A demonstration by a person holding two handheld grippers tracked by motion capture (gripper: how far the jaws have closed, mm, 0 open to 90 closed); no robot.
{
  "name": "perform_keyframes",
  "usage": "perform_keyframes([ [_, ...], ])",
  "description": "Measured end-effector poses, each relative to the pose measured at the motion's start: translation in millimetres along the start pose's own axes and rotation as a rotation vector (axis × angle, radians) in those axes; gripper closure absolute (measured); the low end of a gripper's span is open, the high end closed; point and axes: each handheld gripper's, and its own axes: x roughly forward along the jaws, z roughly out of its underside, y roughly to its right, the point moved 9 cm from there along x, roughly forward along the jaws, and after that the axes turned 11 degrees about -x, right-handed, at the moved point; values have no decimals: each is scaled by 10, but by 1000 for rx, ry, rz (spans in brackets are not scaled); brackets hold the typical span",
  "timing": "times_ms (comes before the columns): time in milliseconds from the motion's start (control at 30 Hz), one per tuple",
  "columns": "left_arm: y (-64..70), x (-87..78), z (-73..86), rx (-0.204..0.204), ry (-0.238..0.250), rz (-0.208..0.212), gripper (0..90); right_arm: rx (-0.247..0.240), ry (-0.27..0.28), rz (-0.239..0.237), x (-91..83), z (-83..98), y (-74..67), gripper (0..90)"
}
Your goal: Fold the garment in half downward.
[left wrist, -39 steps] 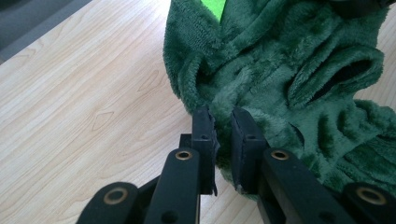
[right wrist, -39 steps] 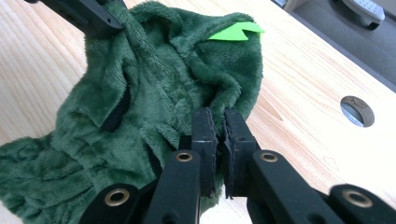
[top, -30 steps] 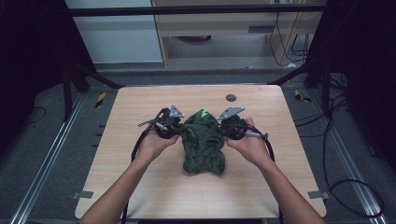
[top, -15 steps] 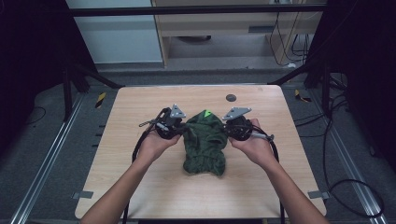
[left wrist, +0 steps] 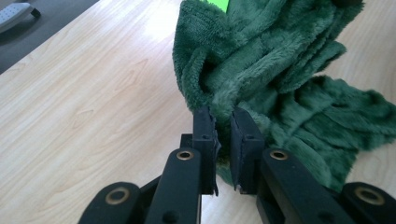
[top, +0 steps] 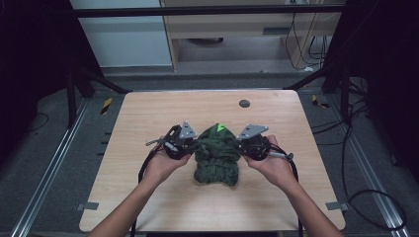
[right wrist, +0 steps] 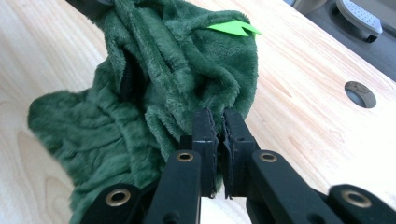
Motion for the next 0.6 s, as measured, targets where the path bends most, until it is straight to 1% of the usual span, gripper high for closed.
perform_keyframes([
  [67, 33, -15, 41, 8, 1, -3, 818, -1, 4, -6, -8, 31, -50, 854],
  [167, 80, -27, 113, -2, 2, 5, 818, -15, 0, -12, -10, 84, -127, 854],
  [367, 143, -42, 225, -22, 18, 11, 818, -17, 13, -17, -25, 133, -225, 853],
  [433, 159, -41, 268, -28, 15, 21, 818, -16, 17, -20, -29, 152, -255, 853],
  [500, 172, -44, 305, -28, 18, 21, 818, -24, 16, -14, -33, 179, -277, 853],
  [600, 202, -42, 369, -28, 20, 24, 817, -16, 22, -17, -43, 215, -331, 853],
])
